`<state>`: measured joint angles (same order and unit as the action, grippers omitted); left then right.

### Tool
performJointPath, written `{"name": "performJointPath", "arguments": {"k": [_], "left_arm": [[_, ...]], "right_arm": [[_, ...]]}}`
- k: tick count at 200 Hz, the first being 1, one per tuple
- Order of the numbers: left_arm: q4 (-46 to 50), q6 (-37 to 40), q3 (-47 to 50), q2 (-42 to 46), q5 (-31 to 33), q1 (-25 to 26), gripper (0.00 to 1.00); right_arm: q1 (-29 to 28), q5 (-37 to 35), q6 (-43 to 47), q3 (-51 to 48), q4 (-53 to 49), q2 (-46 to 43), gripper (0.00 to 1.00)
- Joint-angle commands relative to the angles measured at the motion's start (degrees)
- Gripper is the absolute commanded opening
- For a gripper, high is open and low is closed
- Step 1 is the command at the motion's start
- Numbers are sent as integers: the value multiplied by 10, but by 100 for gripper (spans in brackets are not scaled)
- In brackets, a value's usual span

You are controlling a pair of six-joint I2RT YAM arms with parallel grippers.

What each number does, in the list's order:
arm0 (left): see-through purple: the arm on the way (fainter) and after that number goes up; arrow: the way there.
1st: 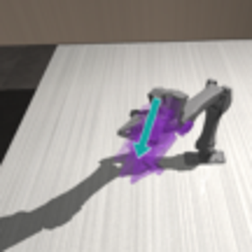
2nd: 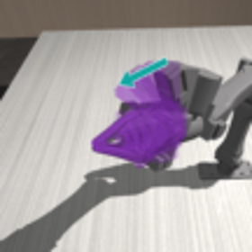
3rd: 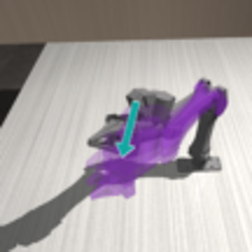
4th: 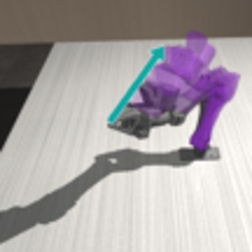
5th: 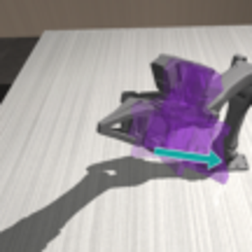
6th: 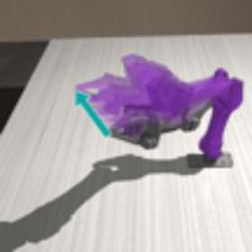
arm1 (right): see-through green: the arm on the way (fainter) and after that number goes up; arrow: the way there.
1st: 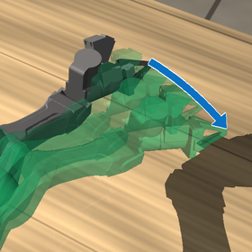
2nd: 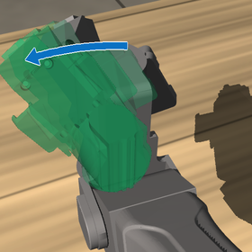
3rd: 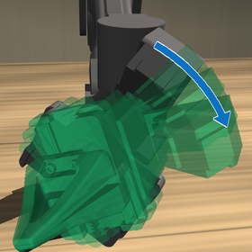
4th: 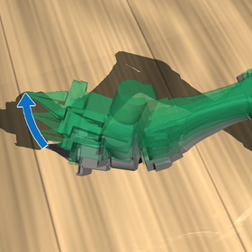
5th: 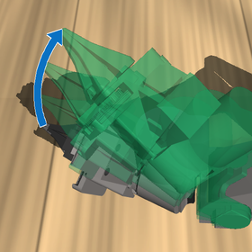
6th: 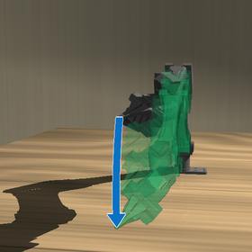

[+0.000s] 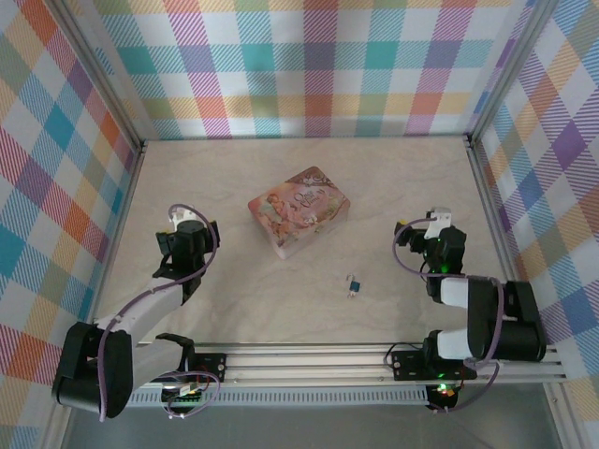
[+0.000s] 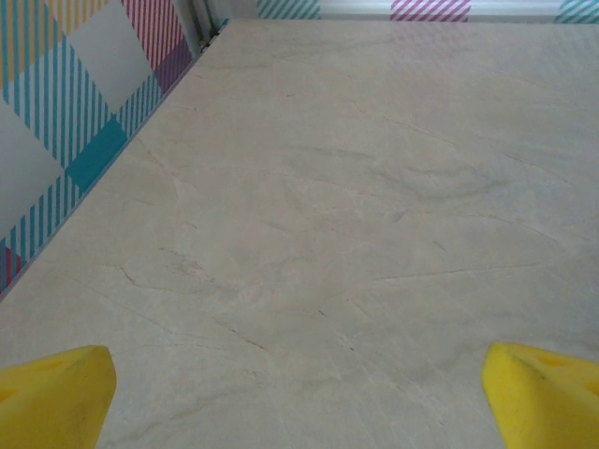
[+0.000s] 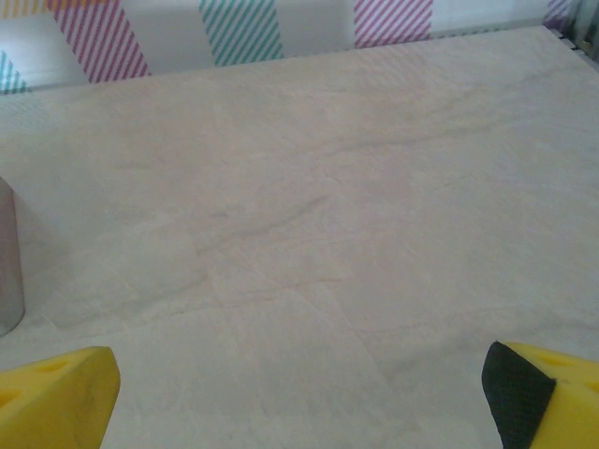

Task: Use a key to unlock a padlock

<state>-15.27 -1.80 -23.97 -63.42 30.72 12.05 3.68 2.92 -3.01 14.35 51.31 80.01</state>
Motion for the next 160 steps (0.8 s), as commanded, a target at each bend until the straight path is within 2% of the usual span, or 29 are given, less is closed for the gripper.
{"name": "performJointPath", "arguments": {"k": [1,11,23,43,96,135,160], "left_arm": [[-88,18,22,-7,-15,-18,100],[-101,21,28,-10,-20,-24,100],[-116,23,33,-15,-25,-27,100],[-143,24,40,-29,-41,-33,100],[-287,30,65,-114,-103,-49,100],[-397,1,93,-166,-126,-63,100],[-423,8,95,-189,-144,-64,100]], "right_arm": [[6,37,-16,-2,121,60,100],[10,37,-23,8,143,89,100],[12,43,-17,43,37,68,100],[-11,26,3,83,-24,77,100],[-12,26,4,81,-16,79,100],[-12,26,4,81,-17,78,100],[-12,27,5,81,-17,79,100]]}}
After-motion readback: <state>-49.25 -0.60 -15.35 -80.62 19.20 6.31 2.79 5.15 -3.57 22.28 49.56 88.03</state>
